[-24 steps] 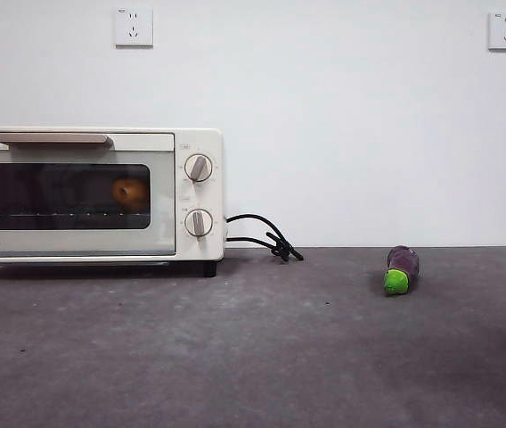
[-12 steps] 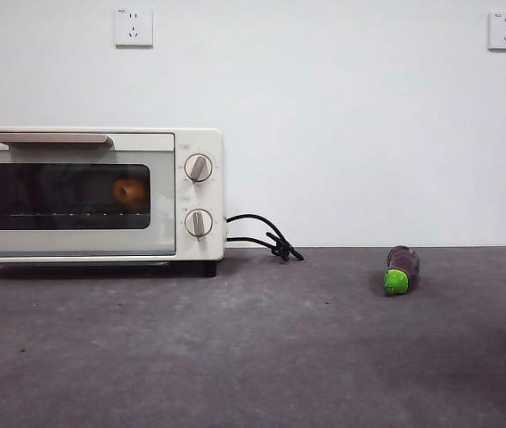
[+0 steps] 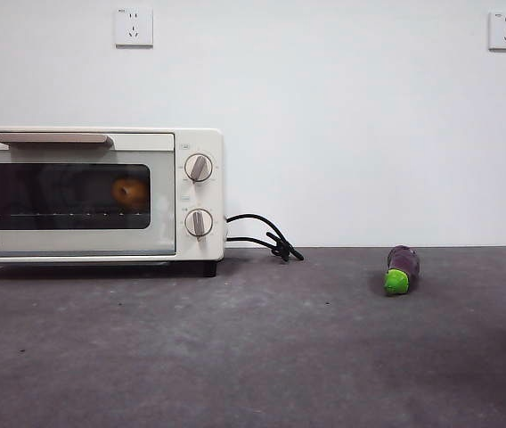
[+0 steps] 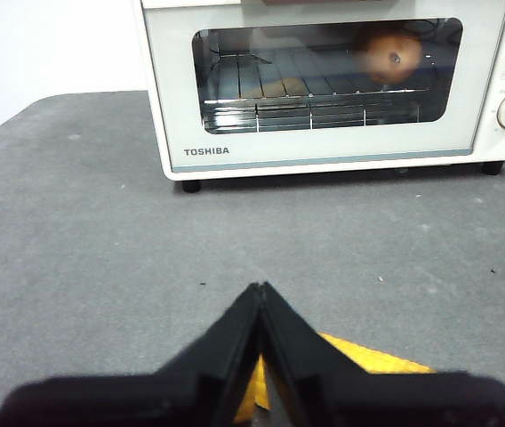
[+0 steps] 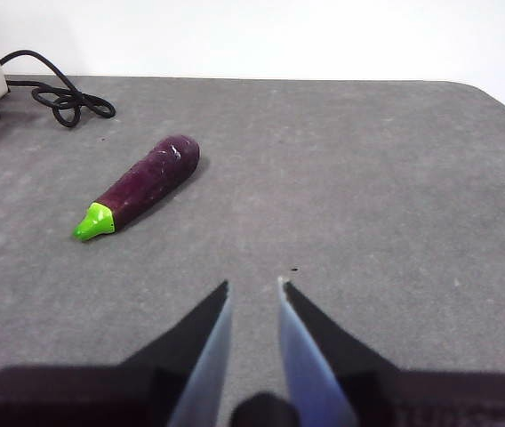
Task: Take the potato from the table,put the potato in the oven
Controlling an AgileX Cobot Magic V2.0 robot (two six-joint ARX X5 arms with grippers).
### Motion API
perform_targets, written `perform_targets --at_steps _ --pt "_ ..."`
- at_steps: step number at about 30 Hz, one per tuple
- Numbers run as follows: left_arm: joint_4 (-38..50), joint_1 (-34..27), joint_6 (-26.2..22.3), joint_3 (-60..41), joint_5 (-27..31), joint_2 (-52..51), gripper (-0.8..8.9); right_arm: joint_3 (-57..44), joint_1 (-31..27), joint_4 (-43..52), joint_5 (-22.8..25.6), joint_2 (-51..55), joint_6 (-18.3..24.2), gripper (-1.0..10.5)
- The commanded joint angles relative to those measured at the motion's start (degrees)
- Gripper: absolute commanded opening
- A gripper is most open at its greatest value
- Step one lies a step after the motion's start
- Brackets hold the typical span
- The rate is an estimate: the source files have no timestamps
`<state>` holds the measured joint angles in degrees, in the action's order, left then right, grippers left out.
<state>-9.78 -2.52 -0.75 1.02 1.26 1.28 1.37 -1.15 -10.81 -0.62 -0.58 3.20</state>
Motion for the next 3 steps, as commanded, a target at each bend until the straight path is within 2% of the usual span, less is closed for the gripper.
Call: perform_targets --at_steps 1,3 --pt "0.4 -0.2 0.6 -0.6 -0.2 0.0 -0.04 -0.6 -0.1 0.2 0.0 0.1 -0.7 0.9" --pt "0.4 -0.2 0.6 -0.6 -0.2 0.0 -0.04 -0.6 -0.1 0.2 0.1 0.1 -0.6 0.9"
